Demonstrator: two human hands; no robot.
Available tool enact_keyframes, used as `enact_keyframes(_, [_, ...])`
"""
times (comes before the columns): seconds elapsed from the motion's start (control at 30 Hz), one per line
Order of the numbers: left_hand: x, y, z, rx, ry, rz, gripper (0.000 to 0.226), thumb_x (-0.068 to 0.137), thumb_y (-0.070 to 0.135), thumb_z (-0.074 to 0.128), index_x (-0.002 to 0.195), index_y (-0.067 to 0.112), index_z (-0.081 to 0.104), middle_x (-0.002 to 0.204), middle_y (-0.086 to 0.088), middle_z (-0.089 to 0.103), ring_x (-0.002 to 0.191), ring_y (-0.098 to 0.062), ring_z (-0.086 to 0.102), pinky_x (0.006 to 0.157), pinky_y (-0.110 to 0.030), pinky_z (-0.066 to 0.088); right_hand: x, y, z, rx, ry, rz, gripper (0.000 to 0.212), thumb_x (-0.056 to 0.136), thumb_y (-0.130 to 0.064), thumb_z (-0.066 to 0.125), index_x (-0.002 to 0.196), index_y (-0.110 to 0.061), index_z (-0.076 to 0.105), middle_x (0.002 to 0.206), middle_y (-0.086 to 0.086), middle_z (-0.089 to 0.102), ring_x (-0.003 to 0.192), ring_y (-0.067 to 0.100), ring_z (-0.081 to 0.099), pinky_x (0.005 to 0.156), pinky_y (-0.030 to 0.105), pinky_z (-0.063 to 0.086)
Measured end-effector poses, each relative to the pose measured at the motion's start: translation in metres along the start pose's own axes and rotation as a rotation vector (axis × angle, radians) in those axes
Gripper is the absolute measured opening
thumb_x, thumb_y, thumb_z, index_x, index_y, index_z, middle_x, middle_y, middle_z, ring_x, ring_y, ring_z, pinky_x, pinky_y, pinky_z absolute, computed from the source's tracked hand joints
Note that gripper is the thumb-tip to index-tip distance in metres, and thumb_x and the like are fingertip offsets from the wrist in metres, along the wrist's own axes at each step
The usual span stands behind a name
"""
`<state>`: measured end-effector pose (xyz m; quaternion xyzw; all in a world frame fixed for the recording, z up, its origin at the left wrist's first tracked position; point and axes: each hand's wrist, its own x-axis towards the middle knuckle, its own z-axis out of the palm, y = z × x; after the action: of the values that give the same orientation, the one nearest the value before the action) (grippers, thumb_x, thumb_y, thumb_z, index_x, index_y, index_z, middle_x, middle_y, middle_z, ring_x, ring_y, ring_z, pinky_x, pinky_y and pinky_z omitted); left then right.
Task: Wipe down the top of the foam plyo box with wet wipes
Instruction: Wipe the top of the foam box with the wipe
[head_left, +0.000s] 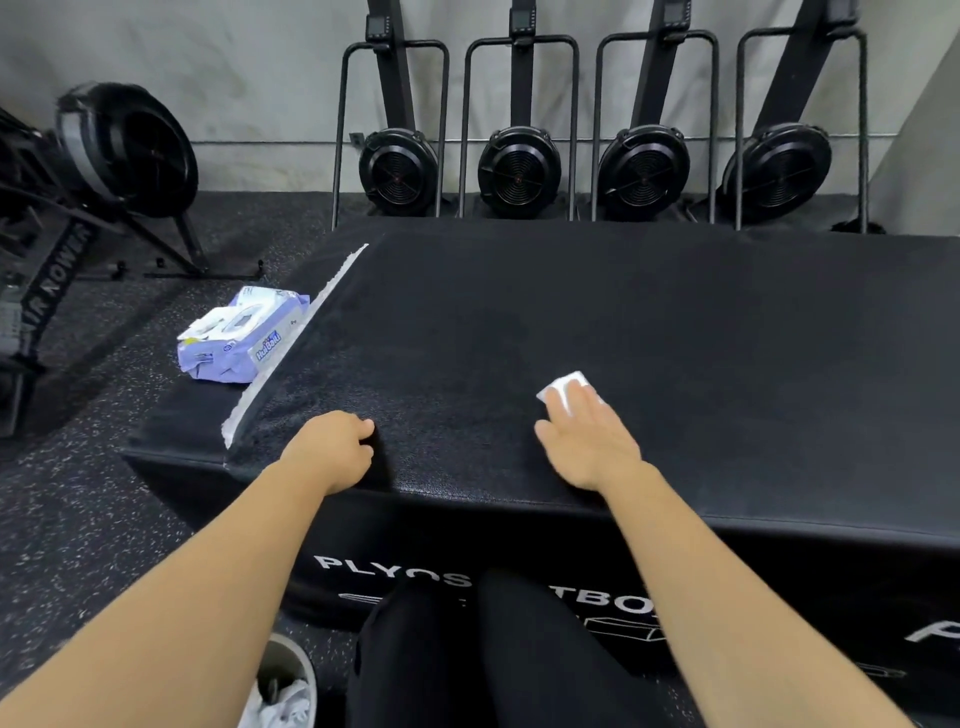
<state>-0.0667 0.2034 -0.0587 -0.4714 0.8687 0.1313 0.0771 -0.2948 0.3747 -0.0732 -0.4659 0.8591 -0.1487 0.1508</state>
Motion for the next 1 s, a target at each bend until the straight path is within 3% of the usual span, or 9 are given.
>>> enact_keyframes(0.13, [0.000,-0.004,-0.001,-0.025,-0.018,0.027,0.051,0.100,0.022,0.047,0.150,0.020,0.034,0.159,-0.002,0.024,0.146,-0.021,0.022,0.115,-0.028,0.020,0.005,0.013,-0.006,-0.028,-0.054,0.127,0.051,0.102,-0.037,0.025,0.151,-0.023,0.024,0.155,0.001,0.017,0.144,0.020,0.013,0.119,0.041,0.017])
enact_keyframes(0.23, [0.000,-0.003,0.001,-0.023,-0.019,0.028,0.051,0.101,0.022,0.046,0.150,0.020,0.033,0.159,-0.002,0.022,0.147,-0.022,0.022,0.117,-0.029,0.019,0.009,-0.014,0.005,-0.072,-0.009,0.148,0.055,0.100,-0.040,0.027,0.151,-0.017,0.025,0.153,0.005,0.018,0.143,0.022,0.012,0.119,0.041,0.016])
enact_keyframes(0.33, [0.001,-0.004,0.002,-0.031,-0.025,0.025,0.052,0.101,0.021,0.045,0.151,0.019,0.032,0.160,-0.002,0.021,0.147,-0.022,0.021,0.118,-0.030,0.019,0.007,-0.062,0.025,-0.095,-0.036,0.058,0.059,0.100,-0.042,0.027,0.152,-0.015,0.023,0.157,0.008,0.012,0.146,0.024,0.006,0.120,0.040,0.013])
enact_keyframes(0.5, [0.004,-0.002,0.002,-0.010,-0.034,0.008,0.051,0.100,0.023,0.045,0.150,0.021,0.034,0.159,-0.004,0.022,0.146,-0.023,0.022,0.116,-0.031,0.023,0.010,-0.121,0.054,-0.137,-0.261,-0.125,0.065,0.105,-0.042,0.019,0.158,-0.016,-0.009,0.162,0.008,-0.025,0.149,0.024,-0.025,0.122,0.041,-0.009])
enact_keyframes(0.7, [0.005,0.001,0.002,0.035,-0.049,-0.006,0.051,0.100,0.022,0.044,0.151,0.019,0.033,0.158,-0.007,0.026,0.145,-0.026,0.024,0.115,-0.034,0.027,0.014,-0.088,0.036,-0.133,-0.223,-0.235,0.056,0.105,-0.035,0.023,0.158,-0.028,0.008,0.165,-0.002,-0.010,0.151,0.016,-0.013,0.123,0.037,0.000])
enact_keyframes(0.83, [0.008,0.000,0.001,0.017,-0.048,-0.018,0.051,0.099,0.020,0.047,0.149,0.019,0.036,0.156,-0.005,0.030,0.143,-0.025,0.029,0.113,-0.033,0.030,0.015,-0.027,0.006,-0.075,-0.122,-0.103,0.050,0.100,-0.035,0.030,0.150,-0.031,0.024,0.159,-0.003,0.012,0.147,0.021,0.014,0.120,0.040,0.018])
enact_keyframes(1.0, [0.008,0.001,0.001,-0.007,-0.037,-0.034,0.051,0.098,0.018,0.050,0.148,0.018,0.038,0.157,-0.004,0.029,0.143,-0.023,0.029,0.114,-0.031,0.028,0.021,0.022,-0.020,-0.046,-0.127,0.071,0.050,0.102,-0.038,0.027,0.151,-0.031,0.023,0.159,-0.003,0.012,0.144,0.023,0.017,0.117,0.042,0.023])
